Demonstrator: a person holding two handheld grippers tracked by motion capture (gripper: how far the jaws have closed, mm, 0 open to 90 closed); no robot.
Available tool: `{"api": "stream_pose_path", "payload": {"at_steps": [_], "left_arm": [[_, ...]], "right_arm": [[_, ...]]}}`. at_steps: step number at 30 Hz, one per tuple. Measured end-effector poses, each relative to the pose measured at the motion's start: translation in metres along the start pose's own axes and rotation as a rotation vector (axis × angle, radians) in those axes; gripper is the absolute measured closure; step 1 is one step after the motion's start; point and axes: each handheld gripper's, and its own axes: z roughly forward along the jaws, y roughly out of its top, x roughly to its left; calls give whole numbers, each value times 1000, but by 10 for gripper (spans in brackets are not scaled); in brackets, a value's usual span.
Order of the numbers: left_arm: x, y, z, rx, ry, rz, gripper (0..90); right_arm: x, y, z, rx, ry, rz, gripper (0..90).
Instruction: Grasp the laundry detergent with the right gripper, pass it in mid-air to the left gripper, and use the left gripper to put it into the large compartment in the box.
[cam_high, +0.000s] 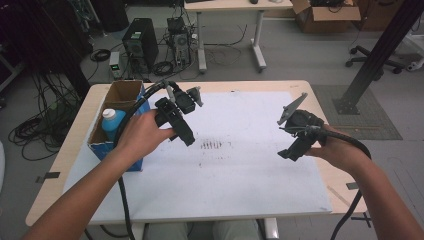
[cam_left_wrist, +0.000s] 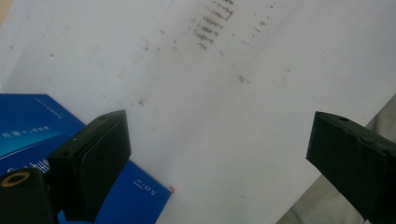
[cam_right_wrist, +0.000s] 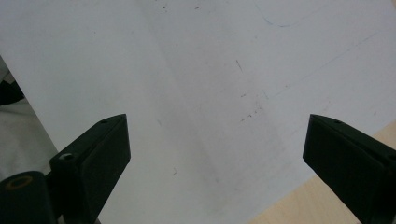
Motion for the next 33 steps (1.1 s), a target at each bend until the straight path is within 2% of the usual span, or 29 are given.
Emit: {"api": "stream_pose_path", "payload": {"at_steps": [14, 21, 27, 33], "left_arm": [[0, 14, -4, -3, -13, 30, 67], [-3, 24, -3, -5, -30, 73, 67], [-6, 38, -5, -6, -46, 128, 67], [-9, 46, -7, -11, -45, 146, 68]], "right_arm": [[0, -3, 0, -4, 2, 2, 71], [0, -2, -1, -5, 2, 3, 72], [0, -1, -2, -9, 2, 0, 71], [0, -1, -2, -7, 1, 0, 72]]}}
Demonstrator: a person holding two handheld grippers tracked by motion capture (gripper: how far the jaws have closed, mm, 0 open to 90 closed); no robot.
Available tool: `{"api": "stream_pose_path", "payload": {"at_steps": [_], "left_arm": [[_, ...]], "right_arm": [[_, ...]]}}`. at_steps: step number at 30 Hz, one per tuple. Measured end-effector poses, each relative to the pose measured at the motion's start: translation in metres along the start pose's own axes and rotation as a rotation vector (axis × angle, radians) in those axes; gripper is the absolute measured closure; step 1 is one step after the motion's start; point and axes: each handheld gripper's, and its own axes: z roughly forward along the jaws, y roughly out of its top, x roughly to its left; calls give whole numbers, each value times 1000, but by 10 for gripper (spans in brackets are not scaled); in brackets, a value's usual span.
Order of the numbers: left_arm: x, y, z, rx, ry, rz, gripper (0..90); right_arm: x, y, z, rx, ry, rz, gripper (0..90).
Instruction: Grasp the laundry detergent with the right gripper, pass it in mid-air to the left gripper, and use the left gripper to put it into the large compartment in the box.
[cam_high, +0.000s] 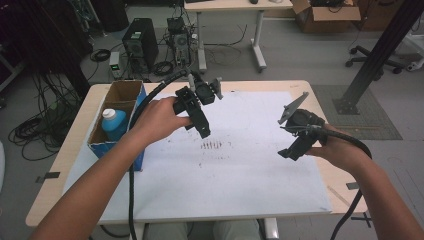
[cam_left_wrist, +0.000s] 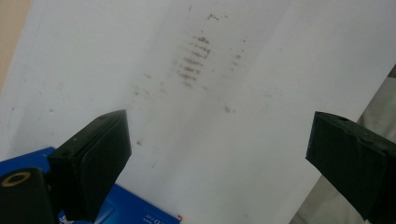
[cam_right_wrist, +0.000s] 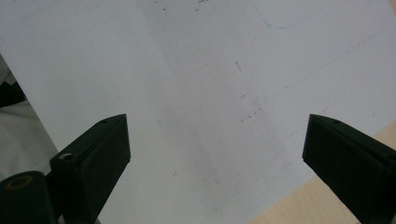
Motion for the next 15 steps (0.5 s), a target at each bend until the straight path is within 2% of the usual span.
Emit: {"api": "stream_pose_path", "payload": {"at_steps": [15], "left_arm": [[-2, -1, 0, 1, 3, 2, 70]], "right_arm": [[0, -1, 1, 1, 2, 2, 71]]}}
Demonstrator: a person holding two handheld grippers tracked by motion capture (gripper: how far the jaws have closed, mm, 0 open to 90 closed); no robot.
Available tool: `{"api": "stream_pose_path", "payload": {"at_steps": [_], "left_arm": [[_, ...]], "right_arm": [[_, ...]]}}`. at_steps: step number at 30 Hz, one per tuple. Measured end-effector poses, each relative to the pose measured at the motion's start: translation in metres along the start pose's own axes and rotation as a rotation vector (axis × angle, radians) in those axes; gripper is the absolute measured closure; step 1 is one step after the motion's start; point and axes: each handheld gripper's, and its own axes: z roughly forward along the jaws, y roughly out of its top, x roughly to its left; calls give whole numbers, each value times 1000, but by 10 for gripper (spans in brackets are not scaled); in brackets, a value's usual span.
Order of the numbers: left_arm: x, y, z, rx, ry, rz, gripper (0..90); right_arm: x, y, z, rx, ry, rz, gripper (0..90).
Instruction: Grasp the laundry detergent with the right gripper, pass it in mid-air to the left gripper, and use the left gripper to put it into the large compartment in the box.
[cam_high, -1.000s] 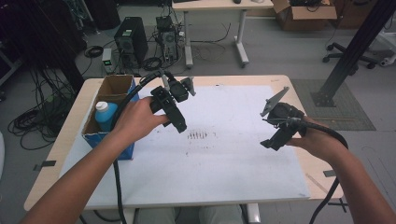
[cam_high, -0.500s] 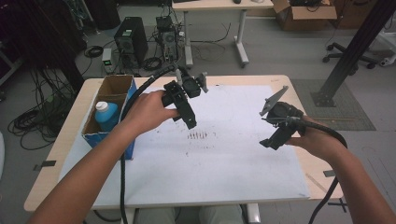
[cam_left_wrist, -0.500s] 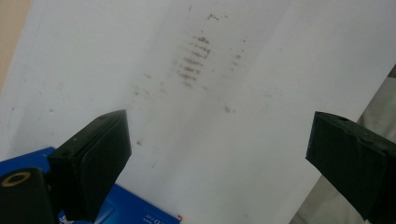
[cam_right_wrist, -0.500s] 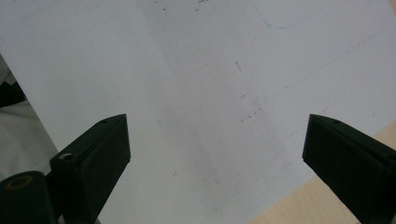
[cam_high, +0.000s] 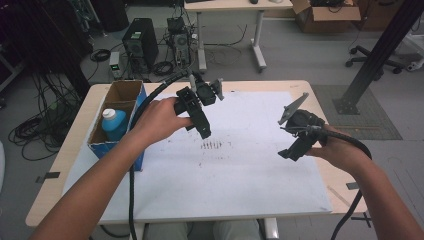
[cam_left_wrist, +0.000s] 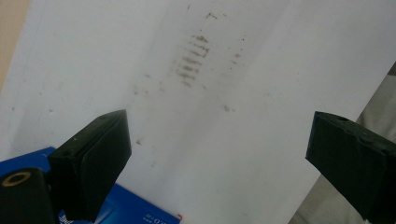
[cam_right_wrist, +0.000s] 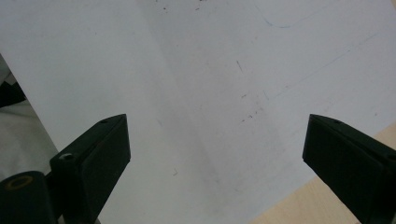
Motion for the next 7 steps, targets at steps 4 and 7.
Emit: {"api": "stream_pose_path", "payload": {"at_steps": [4, 7], "left_arm": [[0, -1, 0, 0, -1, -1, 69], [0, -2, -1, -2, 0, -2, 69]], "right_arm": [[0, 0, 1, 0, 2, -1, 71], [0, 1, 1, 0, 2, -1, 71]]}}
